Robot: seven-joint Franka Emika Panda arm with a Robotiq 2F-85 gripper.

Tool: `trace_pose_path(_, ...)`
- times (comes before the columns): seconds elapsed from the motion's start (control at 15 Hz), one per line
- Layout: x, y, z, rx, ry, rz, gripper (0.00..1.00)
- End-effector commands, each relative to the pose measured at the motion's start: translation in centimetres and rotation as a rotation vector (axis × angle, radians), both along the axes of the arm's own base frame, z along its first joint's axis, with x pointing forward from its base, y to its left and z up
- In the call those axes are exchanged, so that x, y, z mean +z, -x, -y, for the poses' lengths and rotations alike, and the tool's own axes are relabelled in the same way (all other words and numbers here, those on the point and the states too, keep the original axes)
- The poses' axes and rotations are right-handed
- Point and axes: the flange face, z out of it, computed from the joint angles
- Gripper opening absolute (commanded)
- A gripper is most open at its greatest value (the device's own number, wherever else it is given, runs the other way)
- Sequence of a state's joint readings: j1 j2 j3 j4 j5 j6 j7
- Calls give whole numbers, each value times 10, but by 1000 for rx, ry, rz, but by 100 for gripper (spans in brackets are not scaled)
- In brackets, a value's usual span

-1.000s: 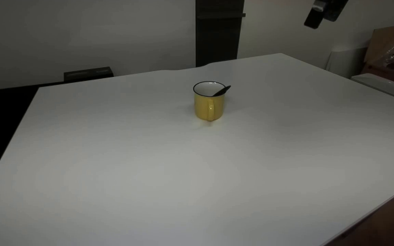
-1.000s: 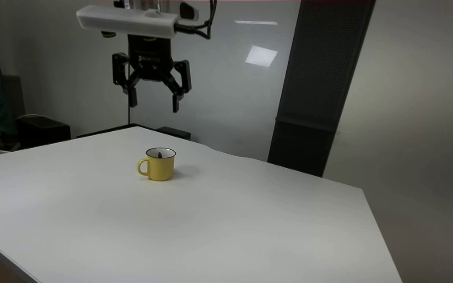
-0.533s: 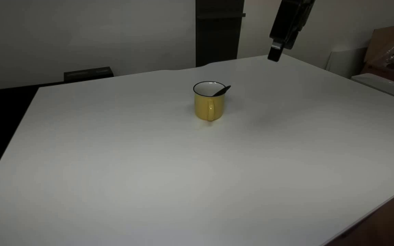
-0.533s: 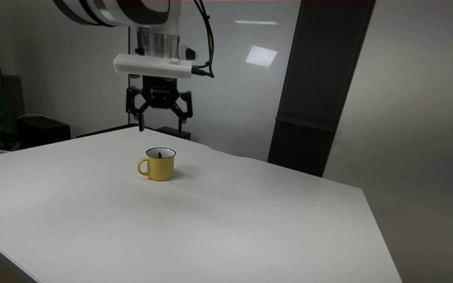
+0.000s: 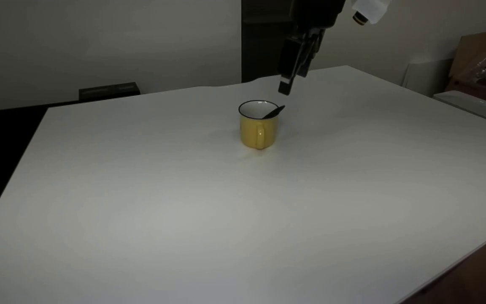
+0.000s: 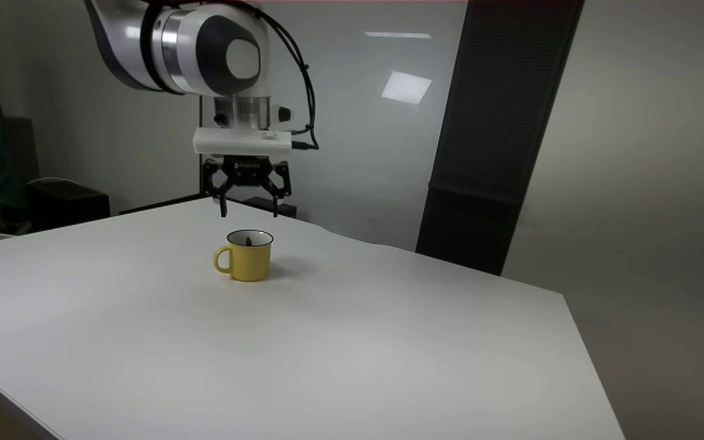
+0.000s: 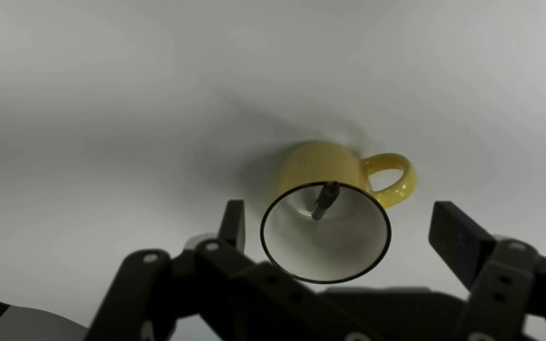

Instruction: Take the pen out of the cup and put it on the table

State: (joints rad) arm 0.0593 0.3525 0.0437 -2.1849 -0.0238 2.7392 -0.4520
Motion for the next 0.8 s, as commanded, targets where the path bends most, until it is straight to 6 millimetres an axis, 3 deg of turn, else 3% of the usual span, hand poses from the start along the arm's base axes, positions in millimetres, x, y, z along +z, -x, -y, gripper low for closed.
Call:
trace_pose_path(0.0, 0, 0, 0, -1, 1, -2, 100)
trace_pose_path(0.27, -4, -5, 4, -29, 15, 39, 100)
trace_pose_path(0.73, -30, -21, -22, -134, 41, 167, 100)
